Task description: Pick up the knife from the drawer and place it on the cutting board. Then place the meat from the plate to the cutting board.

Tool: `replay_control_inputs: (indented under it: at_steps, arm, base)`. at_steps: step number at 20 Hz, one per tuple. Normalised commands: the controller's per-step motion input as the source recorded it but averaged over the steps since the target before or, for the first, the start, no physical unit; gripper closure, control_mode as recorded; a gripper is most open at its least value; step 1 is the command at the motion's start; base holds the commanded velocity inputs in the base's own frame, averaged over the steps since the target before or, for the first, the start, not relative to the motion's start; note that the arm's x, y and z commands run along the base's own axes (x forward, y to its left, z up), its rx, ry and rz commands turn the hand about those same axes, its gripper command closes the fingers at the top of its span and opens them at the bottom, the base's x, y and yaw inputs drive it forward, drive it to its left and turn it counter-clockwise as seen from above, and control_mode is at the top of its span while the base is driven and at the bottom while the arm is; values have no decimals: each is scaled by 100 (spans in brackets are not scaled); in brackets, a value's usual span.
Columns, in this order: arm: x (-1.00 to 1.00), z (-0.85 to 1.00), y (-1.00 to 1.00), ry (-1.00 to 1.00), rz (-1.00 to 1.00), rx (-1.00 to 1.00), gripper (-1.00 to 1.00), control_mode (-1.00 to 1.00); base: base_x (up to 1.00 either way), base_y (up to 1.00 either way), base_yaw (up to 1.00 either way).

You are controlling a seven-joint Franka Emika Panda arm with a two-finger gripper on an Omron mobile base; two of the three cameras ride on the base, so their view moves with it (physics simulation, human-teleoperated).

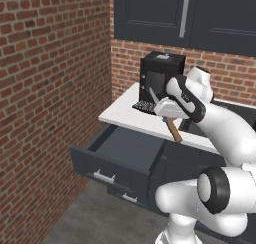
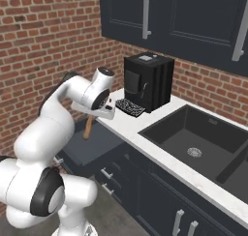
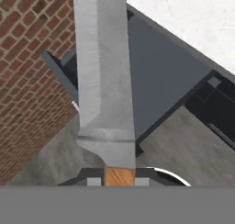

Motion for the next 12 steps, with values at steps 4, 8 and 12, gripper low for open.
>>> replay_control_inputs:
  at_steps: [4, 8, 12]
  arm:
    - [0, 0, -1, 7, -43, 0, 100, -100]
    - [0, 0, -4, 10, -42, 0, 100, -100]
    - [0, 0, -14, 5, -21, 0, 100, -100]
  base:
    - [0, 0, 0]
    - [0, 0, 0]
    - [0, 0, 0]
